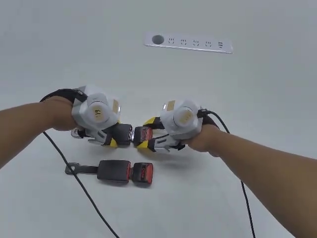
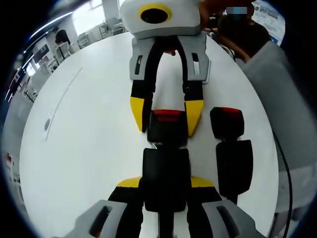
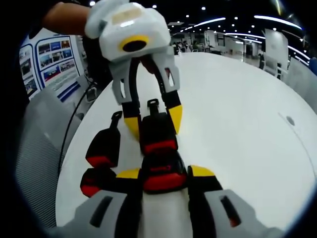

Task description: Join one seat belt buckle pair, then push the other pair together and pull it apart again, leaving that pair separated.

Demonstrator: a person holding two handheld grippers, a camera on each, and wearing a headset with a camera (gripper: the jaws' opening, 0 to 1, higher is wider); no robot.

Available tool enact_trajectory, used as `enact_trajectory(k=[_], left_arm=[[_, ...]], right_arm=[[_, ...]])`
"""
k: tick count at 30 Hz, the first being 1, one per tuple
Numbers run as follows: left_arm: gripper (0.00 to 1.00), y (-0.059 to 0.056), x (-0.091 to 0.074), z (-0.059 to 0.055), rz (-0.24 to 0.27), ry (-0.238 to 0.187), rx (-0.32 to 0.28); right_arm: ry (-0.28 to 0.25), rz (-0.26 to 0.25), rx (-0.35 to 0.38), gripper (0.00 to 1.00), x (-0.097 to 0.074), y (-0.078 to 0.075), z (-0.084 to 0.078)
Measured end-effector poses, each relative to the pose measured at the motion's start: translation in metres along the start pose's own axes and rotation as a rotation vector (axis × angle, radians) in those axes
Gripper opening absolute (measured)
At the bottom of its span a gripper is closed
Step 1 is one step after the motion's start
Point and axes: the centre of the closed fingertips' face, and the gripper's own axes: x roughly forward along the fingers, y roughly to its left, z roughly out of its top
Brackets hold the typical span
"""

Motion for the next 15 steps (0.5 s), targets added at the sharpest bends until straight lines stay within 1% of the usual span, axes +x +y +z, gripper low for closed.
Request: enact_trajectory(k=[8, 15], left_arm=[[0.35, -0.001, -0.0006, 0.0009, -0.001, 0.004, 0.004], [0.35, -0.0015, -0.0005, 0.0014, 0.0, 0.0, 0.001]], right_arm=[[0.008, -0.004, -0.007, 0.36, 0.0001, -0.0001, 0.0001], [0.006, -0.007, -0.017, 0.36, 0.0, 0.0001, -0.0002]])
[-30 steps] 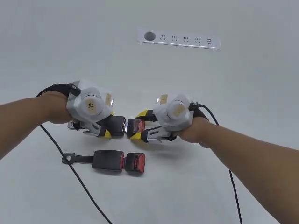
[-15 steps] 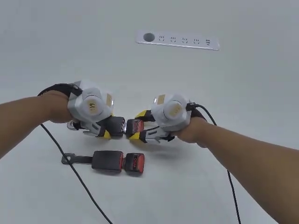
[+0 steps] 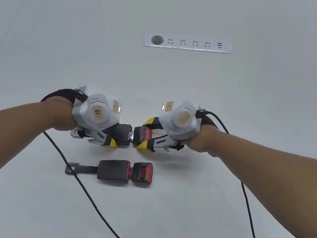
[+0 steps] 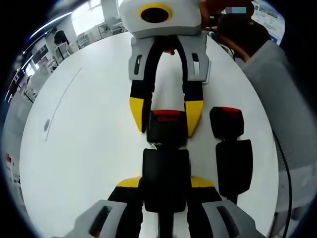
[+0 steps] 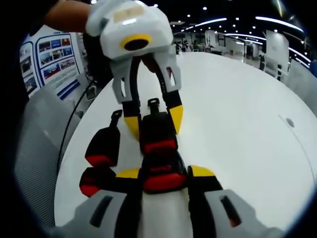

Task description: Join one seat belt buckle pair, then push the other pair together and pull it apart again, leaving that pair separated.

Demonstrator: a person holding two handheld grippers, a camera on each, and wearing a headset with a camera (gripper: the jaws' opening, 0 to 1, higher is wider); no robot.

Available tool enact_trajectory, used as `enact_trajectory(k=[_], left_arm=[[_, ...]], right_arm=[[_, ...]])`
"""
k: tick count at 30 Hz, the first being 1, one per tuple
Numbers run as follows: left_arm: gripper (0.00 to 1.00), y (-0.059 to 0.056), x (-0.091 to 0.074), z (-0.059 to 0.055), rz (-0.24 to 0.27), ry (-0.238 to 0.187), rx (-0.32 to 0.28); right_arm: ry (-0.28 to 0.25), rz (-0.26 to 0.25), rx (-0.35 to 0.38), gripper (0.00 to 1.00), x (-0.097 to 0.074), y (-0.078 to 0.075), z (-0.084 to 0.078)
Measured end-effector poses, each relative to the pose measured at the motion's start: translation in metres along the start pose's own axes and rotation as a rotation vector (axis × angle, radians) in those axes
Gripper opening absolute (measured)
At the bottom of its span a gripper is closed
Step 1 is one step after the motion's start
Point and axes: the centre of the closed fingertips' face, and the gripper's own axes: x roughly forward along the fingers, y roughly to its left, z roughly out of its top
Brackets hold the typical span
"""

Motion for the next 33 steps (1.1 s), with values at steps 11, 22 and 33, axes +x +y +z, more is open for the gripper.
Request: enact_trajectory(k=[11, 22, 33], left_arm=[[0.35, -0.001, -0.002, -0.002, 0.008, -0.063, -0.026], [0.35, -0.001, -0.002, 0.0, 0.009, -0.114, -0.031], [0.35, -0.002, -0.003, 0.001, 0.016, -0.146, -0.048]], right_arm=[[0.0, 0.011, -0.024, 0.36, -0.004, 0.0, -0.003], [-0.009, 0.011, -0.021, 0.36, -0.014, 0.001, -0.012], [-0.007, 0.011, -0.015, 0.37, -0.038, 0.001, -0.031]])
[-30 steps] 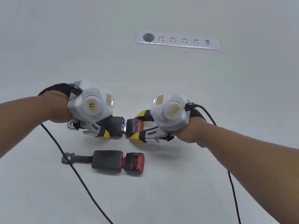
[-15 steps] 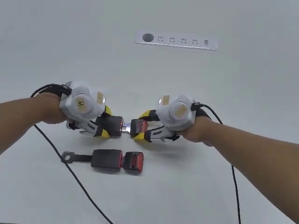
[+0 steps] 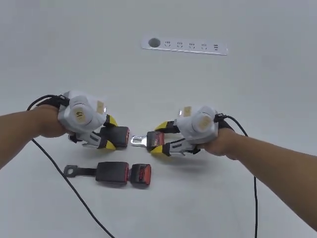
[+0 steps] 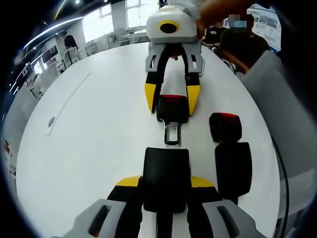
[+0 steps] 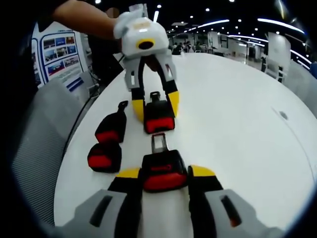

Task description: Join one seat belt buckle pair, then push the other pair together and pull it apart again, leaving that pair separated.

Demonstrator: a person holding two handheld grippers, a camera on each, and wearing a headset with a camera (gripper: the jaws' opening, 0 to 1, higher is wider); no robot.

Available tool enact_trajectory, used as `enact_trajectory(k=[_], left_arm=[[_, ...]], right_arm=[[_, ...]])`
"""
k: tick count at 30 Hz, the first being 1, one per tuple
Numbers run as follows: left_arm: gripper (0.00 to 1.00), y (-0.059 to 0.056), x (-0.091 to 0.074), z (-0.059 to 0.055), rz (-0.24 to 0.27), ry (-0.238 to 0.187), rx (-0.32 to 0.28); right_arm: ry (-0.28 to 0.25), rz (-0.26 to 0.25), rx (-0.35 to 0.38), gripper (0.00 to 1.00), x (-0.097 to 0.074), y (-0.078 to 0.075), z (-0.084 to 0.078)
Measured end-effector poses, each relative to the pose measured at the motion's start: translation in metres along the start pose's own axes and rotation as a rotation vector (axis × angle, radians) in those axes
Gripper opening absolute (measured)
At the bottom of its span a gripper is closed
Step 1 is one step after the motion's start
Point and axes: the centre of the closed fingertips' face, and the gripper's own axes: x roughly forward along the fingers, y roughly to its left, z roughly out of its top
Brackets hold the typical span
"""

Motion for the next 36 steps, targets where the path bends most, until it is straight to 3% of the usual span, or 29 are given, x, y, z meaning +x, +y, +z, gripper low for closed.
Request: enact_trajectory(k=[36], left_arm=[[0.35, 0.0, 0.0, 0.0, 0.005, 0.008, -0.009]], right_arm=[[0.028, -0.066, 0.047, 0.37, -0.058, -0.01, -0.052]])
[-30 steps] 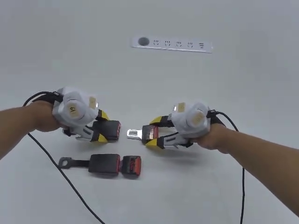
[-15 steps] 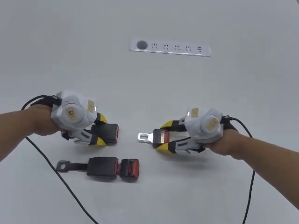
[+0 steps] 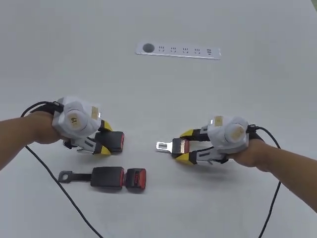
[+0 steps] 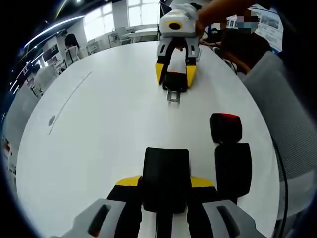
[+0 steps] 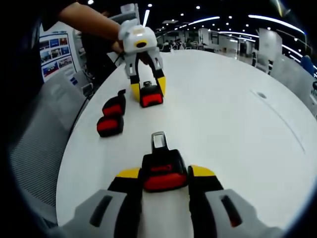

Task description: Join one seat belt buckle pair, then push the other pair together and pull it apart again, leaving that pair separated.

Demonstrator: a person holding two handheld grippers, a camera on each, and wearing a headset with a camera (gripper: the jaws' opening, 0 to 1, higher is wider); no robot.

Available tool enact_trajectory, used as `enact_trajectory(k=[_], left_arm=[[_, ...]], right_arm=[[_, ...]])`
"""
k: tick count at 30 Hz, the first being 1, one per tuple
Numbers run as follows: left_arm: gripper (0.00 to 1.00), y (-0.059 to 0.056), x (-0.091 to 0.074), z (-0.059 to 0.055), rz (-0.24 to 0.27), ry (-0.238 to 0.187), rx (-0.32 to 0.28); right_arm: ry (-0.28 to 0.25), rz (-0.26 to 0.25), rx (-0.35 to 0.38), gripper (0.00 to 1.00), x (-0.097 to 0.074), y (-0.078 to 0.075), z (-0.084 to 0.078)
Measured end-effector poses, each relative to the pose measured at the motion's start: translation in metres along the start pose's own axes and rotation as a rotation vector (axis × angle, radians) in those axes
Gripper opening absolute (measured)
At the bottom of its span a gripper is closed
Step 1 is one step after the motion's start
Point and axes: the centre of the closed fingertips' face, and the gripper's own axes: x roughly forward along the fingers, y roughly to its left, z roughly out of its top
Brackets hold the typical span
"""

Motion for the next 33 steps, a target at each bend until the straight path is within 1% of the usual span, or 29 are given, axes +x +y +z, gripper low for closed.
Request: enact_trajectory(k=[13, 16, 20, 24, 26, 28, 29, 30, 31, 32, 33], left_arm=[[0.36, 0.0, -0.001, 0.0, 0.0, 0.007, -0.002], [0.36, 0.0, -0.001, 0.0, 0.001, 0.008, -0.002], [0.36, 0.0, -0.001, 0.0, 0.0, 0.016, 0.006], [0.36, 0.0, 0.0, 0.001, 0.0, 0.024, 0.005], [0.36, 0.0, 0.0, 0.001, 0.001, 0.028, -0.002], [0.38, 0.0, 0.0, 0.0, -0.007, 0.043, -0.016], [0.4, -0.002, -0.001, 0.001, -0.016, 0.039, -0.024], [0.43, -0.004, 0.0, 0.005, -0.016, 0.019, -0.089], [0.47, -0.003, -0.002, 0.006, -0.003, 0.017, -0.115], [0.52, 0.001, -0.004, 0.008, 0.01, 0.008, -0.106], [0.56, 0.003, -0.005, 0.01, 0.028, -0.007, -0.123]], right_arm=[[0.003, -0.017, 0.007, 0.37, -0.013, -0.002, -0.011], [0.01, -0.019, 0.005, 0.37, -0.013, -0.002, -0.012], [0.006, -0.022, 0.012, 0.38, -0.013, -0.002, -0.011], [0.012, -0.025, 0.003, 0.38, -0.012, -0.001, -0.011], [0.016, -0.027, 0.0, 0.42, -0.012, 0.0, -0.01], [0.005, -0.024, 0.033, 0.57, -0.01, 0.003, -0.008], [-0.003, -0.028, 0.046, 0.65, -0.011, 0.004, -0.007], [-0.009, -0.032, 0.061, 0.66, -0.011, 0.005, -0.007], [-0.016, -0.042, 0.062, 0.66, -0.013, 0.006, -0.006], [-0.026, -0.063, 0.064, 0.66, -0.015, 0.004, -0.005], [-0.038, -0.082, 0.071, 0.66, -0.017, 0.002, -0.004]])
